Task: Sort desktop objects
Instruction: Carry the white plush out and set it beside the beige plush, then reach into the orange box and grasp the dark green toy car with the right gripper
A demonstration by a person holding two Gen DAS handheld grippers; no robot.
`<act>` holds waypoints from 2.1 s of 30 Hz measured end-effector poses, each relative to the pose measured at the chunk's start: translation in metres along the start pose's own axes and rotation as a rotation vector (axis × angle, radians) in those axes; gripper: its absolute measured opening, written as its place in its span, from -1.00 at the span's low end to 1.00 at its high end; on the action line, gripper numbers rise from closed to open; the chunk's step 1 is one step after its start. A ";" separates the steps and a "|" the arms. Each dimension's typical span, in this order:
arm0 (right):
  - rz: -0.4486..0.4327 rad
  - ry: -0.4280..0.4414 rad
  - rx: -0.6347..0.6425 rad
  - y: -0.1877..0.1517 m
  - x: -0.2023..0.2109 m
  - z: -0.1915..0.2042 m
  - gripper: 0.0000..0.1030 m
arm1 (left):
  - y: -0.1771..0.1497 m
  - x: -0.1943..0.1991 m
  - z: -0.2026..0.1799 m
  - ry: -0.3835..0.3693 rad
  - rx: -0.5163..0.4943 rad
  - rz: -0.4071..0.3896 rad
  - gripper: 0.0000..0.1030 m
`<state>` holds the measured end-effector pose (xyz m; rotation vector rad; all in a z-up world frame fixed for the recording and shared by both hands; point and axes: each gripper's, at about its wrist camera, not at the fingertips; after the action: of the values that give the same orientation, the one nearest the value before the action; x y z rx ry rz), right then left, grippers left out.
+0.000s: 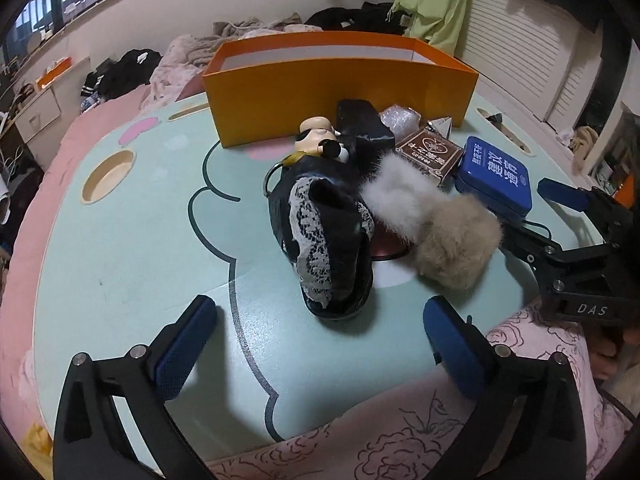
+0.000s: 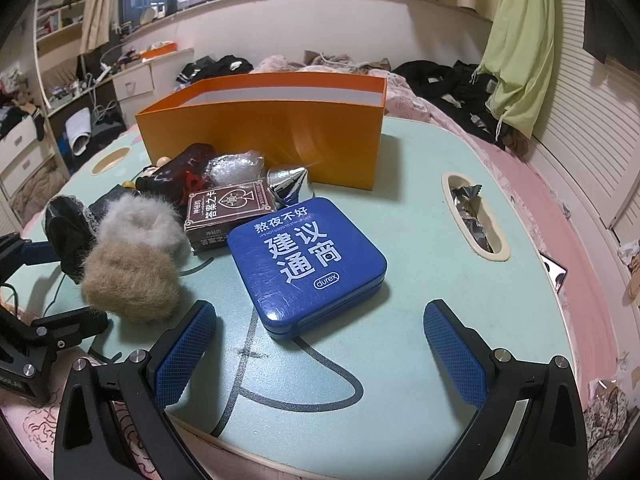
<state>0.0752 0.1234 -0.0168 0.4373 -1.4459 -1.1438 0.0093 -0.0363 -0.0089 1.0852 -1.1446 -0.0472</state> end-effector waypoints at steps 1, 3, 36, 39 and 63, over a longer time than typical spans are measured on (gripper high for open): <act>0.000 0.000 0.000 0.000 0.000 0.000 1.00 | -0.001 0.000 0.001 0.002 0.003 -0.002 1.00; 0.000 0.000 -0.002 0.000 0.000 0.000 1.00 | -0.001 0.000 0.004 0.015 0.016 -0.008 1.00; 0.144 0.124 -0.129 0.156 -0.065 -0.007 0.43 | -0.002 -0.002 0.005 0.024 0.030 -0.021 1.00; 0.177 0.111 -0.119 0.149 -0.081 -0.005 0.43 | -0.002 -0.002 0.005 0.023 0.029 -0.021 1.00; 0.575 0.248 -0.195 0.186 -0.147 0.011 0.43 | -0.002 -0.002 0.006 0.015 0.021 -0.024 1.00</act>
<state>0.1649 0.3301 0.0592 0.0131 -1.1253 -0.7241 0.0048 -0.0408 -0.0119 1.1158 -1.1207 -0.0455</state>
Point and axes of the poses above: each gripper's, at about its wrist camera, not at the fingertips, and x roughly against the way its jaws point, z to its left, y to its top, and after that the axes turned 10 degrees about -z, right-handed
